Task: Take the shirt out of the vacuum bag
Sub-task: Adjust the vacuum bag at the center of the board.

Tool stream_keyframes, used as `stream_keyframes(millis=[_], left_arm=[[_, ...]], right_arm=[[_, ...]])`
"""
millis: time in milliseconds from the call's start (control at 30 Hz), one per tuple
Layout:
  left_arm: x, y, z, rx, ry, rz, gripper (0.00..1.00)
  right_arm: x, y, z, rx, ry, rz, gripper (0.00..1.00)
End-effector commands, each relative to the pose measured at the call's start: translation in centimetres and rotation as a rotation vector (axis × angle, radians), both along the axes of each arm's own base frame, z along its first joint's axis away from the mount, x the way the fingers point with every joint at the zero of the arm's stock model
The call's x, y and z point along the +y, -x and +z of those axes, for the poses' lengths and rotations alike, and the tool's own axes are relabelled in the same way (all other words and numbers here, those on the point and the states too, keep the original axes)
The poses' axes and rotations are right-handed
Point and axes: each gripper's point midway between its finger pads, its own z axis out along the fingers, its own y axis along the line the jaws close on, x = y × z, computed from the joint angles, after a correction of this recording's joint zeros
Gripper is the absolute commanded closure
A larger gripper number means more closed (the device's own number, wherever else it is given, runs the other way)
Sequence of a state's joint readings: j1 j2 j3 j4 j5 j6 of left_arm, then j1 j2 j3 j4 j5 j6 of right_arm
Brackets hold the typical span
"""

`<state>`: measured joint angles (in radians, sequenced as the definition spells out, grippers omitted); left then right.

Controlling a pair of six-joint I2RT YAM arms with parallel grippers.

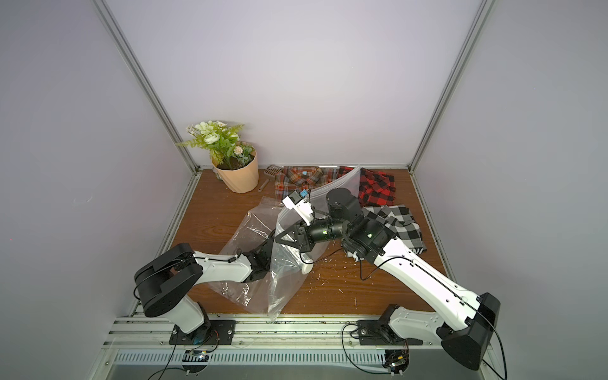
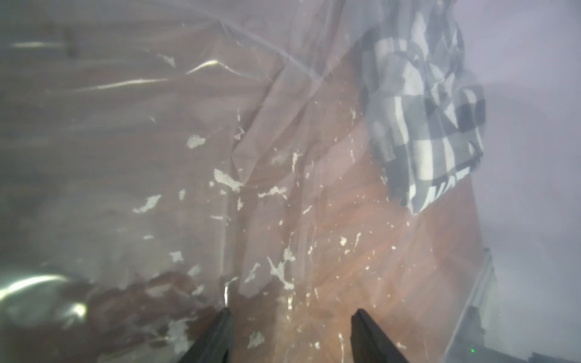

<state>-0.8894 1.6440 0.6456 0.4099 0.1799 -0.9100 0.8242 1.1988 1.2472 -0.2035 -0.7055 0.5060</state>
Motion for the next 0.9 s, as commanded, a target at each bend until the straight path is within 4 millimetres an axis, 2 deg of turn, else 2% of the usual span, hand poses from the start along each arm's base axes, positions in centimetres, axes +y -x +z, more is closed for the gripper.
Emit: stream_keyframes(millis=[0, 233, 367, 467, 567, 667, 733, 867], left_arm=[[-0.1, -0.4, 0.5, -0.007, 0.041, 0.016, 0.38], [0.8, -0.9, 1.6, -0.017, 0.103, 0.028, 0.39], [0.3, -0.9, 2.5, -0.022, 0.151, 0.005, 0.39], [1.2, -1.4, 2.9, -0.016, 0.190, 0.039, 0.39], [3.4, -2.7, 4.0, -0.030, 0.219, 0.105, 0.39], [6.0, -4.6, 6.6, -0.081, 0.229, 0.189, 0.38], [8.5, -5.9, 8.7, -0.125, 0.229, 0.279, 0.37], [15.6, -8.0, 13.0, -0.234, 0.163, 0.512, 0.35]], right_arm=[[0.1, 0.4, 5.7, -0.129, -0.148, 0.025, 1.00], [2.7, -0.4, 5.6, -0.113, -0.188, 0.108, 1.00], [4.1, -1.2, 3.8, -0.079, -0.159, 0.141, 1.00], [4.4, -1.4, 2.2, -0.051, -0.141, 0.142, 1.00], [4.4, -1.4, 1.0, -0.025, -0.132, 0.140, 1.00], [4.5, -1.4, 0.1, -0.005, -0.119, 0.144, 1.00], [4.6, -1.5, -0.3, 0.003, -0.111, 0.145, 1.00], [5.0, -1.6, -1.1, 0.018, -0.105, 0.154, 1.00]])
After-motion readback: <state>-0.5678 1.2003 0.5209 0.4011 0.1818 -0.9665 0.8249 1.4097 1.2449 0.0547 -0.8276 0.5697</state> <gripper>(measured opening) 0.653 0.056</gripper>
